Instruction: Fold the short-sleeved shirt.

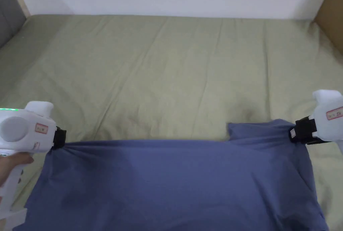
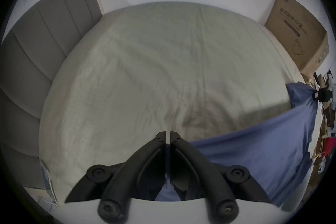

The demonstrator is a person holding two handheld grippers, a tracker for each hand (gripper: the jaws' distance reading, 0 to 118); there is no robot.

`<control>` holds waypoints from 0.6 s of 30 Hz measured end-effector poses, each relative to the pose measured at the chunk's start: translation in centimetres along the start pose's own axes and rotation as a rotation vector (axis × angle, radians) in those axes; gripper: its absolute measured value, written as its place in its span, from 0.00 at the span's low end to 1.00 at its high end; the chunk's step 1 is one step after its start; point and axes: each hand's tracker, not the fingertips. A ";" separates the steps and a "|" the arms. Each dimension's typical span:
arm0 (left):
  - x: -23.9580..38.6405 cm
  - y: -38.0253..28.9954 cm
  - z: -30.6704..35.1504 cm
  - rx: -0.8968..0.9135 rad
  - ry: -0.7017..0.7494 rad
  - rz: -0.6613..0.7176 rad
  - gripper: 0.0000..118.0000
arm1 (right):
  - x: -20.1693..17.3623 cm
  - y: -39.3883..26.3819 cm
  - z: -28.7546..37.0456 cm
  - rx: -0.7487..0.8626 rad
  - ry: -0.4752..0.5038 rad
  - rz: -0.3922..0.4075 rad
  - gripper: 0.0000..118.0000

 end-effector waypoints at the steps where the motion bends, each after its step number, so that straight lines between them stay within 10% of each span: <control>1: -0.1 -0.5 1.2 0.018 -0.003 -0.010 0.01 | 0.0 -0.5 1.0 0.008 0.004 0.012 0.00; 11: -0.7 -10.5 12.4 0.082 -0.032 -0.088 0.01 | -0.2 -13.3 8.0 -0.044 0.037 0.066 0.00; 18: -1.5 -20.0 11.4 -0.060 -0.034 -0.030 0.01 | -0.1 -24.0 6.9 -0.157 0.082 -0.034 0.00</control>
